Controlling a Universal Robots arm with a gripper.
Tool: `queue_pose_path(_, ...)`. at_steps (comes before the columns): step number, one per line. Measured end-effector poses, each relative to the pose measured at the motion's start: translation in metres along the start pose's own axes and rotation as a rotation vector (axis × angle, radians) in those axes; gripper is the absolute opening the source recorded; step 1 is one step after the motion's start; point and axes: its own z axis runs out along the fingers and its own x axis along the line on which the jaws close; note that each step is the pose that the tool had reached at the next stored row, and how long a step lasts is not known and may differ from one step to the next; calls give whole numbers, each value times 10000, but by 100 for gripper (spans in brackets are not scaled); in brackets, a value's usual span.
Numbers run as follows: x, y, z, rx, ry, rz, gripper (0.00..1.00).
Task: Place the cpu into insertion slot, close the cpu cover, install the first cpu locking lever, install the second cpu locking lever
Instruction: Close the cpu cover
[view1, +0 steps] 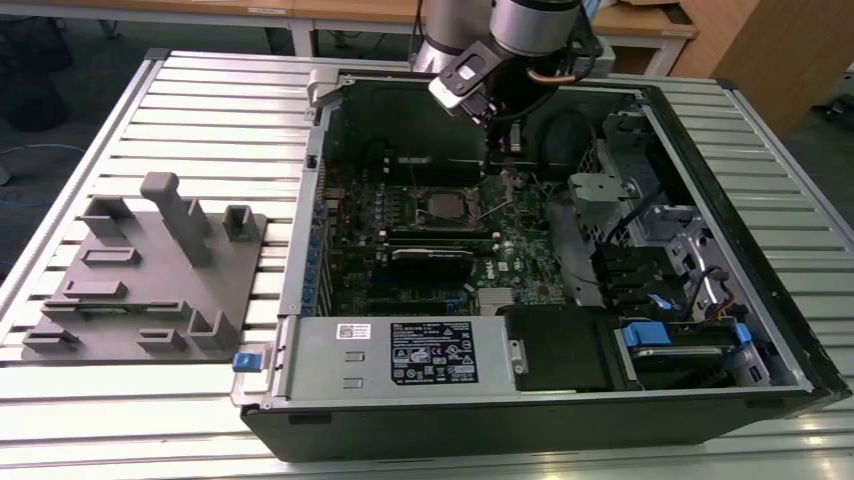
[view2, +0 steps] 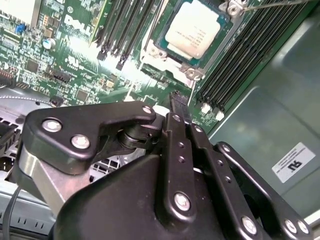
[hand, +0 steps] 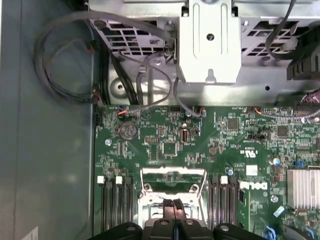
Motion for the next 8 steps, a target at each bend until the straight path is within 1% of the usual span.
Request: queue_pose_path(8,1,81,0,0,0,0,11)
